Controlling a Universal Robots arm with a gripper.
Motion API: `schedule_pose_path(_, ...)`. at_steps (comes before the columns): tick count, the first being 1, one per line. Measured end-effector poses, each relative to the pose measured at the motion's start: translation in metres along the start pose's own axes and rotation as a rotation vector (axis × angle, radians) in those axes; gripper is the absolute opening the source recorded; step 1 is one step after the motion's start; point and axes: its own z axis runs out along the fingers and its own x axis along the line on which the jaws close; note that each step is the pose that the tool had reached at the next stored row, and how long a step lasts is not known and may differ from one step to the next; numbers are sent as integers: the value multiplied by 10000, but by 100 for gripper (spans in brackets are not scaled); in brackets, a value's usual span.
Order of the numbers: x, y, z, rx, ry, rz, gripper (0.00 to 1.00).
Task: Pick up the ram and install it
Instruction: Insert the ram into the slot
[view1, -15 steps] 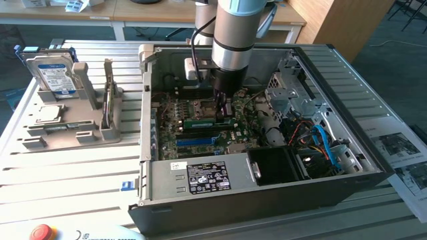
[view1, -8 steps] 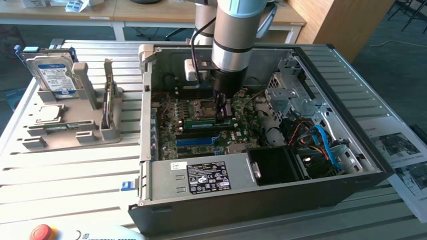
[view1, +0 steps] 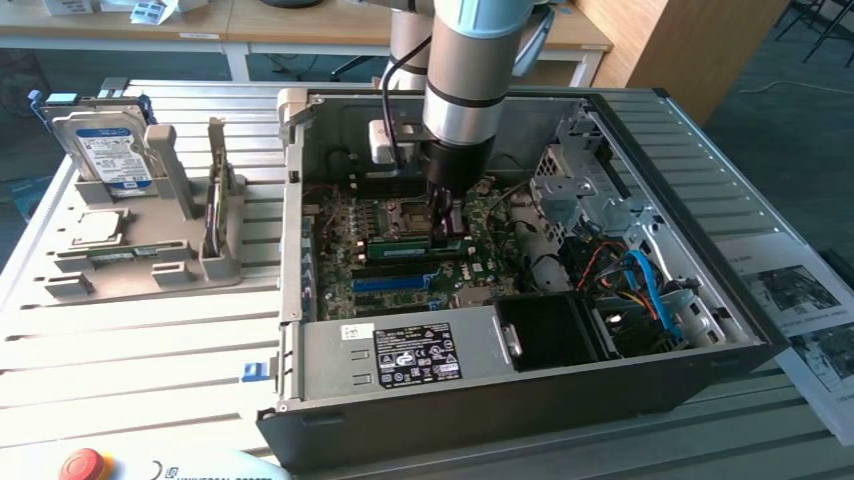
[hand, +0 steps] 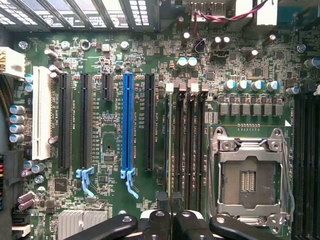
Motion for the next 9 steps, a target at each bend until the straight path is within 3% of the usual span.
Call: schedule_pose_path(9, 0, 0, 18, 1, 1, 0, 12)
